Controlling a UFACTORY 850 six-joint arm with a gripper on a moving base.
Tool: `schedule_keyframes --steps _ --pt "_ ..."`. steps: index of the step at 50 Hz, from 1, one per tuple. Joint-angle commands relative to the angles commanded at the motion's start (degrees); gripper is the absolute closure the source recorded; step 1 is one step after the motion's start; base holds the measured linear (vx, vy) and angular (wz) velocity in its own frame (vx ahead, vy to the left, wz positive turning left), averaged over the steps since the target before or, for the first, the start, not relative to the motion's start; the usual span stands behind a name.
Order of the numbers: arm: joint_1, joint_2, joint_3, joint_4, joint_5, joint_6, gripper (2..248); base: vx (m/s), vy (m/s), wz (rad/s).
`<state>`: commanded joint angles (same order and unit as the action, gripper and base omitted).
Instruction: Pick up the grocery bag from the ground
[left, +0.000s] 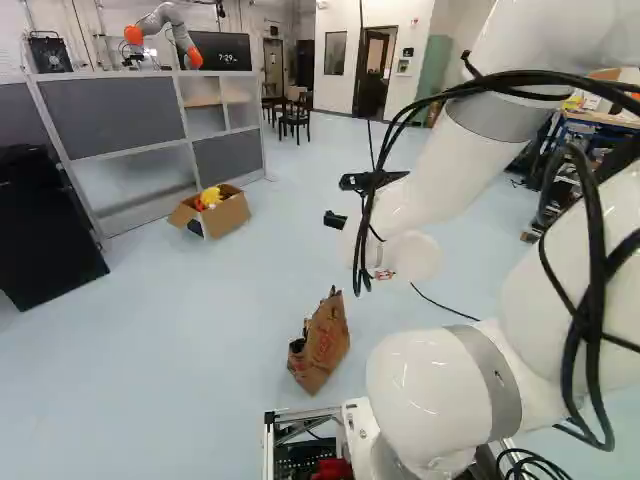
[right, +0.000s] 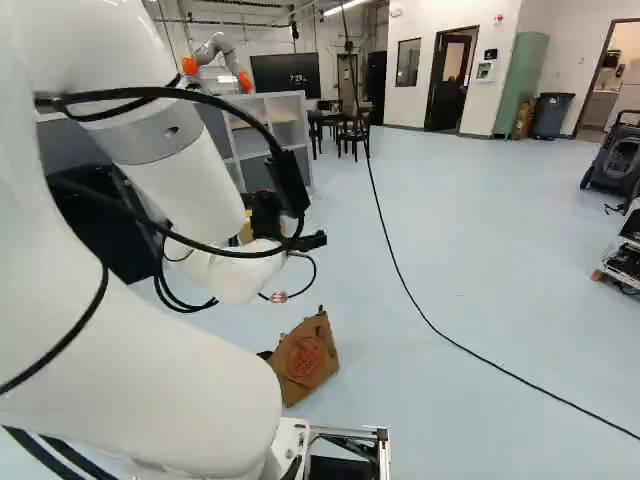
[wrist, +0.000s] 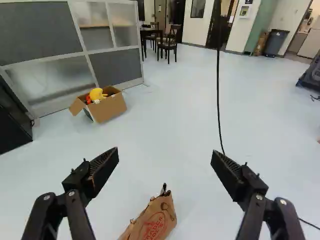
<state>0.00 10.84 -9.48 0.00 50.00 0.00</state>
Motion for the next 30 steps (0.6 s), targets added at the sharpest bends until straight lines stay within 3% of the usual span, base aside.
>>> schedule_keyframes --steps 17,30 --pt "0.0 -5.0 -4.7 0.0 -1.8 0.0 3 0.000 0.000 0.000" --pt "0.0 -9.1 -8.6 0.0 -7.6 0.0 3 0.000 0.000 0.000"
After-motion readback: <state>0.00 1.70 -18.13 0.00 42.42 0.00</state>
